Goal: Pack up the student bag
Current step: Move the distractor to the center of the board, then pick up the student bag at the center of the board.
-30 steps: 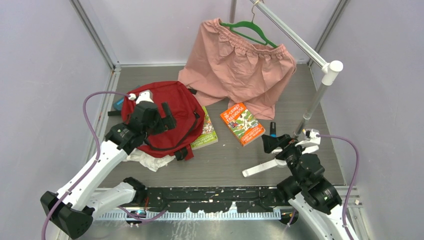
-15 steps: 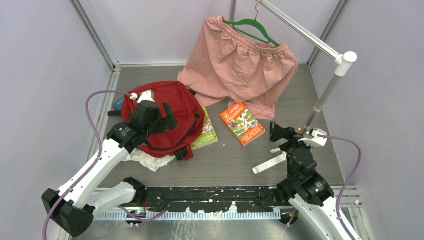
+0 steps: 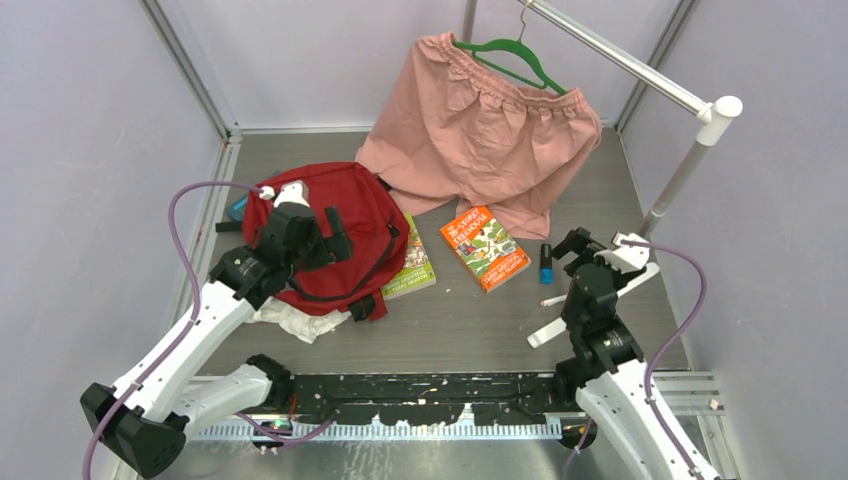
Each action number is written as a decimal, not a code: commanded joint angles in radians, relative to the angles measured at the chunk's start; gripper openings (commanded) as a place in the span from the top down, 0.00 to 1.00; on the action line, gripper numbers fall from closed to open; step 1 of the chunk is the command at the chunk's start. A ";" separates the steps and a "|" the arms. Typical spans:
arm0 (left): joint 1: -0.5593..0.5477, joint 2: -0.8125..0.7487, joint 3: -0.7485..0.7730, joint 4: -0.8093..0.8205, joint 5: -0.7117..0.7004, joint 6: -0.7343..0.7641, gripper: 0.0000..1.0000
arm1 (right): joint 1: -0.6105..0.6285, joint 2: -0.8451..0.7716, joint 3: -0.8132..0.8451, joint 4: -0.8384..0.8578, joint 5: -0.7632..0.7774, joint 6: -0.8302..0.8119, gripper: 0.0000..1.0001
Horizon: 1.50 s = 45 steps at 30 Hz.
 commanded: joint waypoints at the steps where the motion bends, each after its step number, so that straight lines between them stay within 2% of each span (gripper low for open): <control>1: 0.005 -0.043 0.043 -0.007 -0.012 0.036 0.01 | -0.202 0.085 0.085 0.022 -0.201 0.021 0.00; 6: 0.005 -0.056 0.046 -0.038 -0.026 0.068 0.00 | -0.440 0.172 0.128 0.031 -0.614 0.114 0.00; 11: 0.006 -0.065 0.045 -0.030 -0.046 0.077 0.00 | -0.445 0.179 0.163 0.025 -0.879 0.159 0.07; 15: 0.005 -0.053 0.061 -0.026 -0.043 0.078 0.00 | -0.440 0.118 0.198 -0.056 -1.016 0.189 0.08; 17: 0.005 -0.048 0.068 -0.029 -0.050 0.083 0.00 | -0.431 0.057 0.203 -0.092 -1.054 0.192 0.08; 18: 0.006 -0.047 0.070 -0.031 -0.055 0.086 0.00 | -0.428 0.021 0.206 -0.116 -1.069 0.194 0.01; 19: 0.007 -0.044 0.075 -0.033 -0.060 0.089 0.00 | -0.427 -0.010 0.215 -0.148 -1.079 0.192 0.00; 23: 0.007 -0.037 0.099 -0.050 -0.045 0.129 0.00 | -0.427 -0.089 0.298 -0.366 -1.040 0.112 0.00; 27: 0.007 -0.022 0.133 -0.086 0.043 0.217 0.00 | -0.425 -0.115 0.380 -0.418 -1.113 0.132 0.00; 29: 0.007 -0.028 0.133 -0.087 0.087 0.247 0.00 | -0.417 -0.101 0.435 -0.423 -1.153 0.129 0.00; 37: -0.009 0.004 0.126 -0.055 0.262 0.188 0.00 | -0.333 0.056 0.592 -0.502 -1.230 0.029 0.00; 42: -0.128 0.070 0.120 -0.031 0.200 0.186 0.00 | -0.274 0.176 0.660 -0.566 -1.241 -0.050 0.00; 45: -0.215 0.107 0.109 0.000 0.109 0.183 0.00 | -0.158 0.233 0.670 -0.593 -1.124 -0.132 0.00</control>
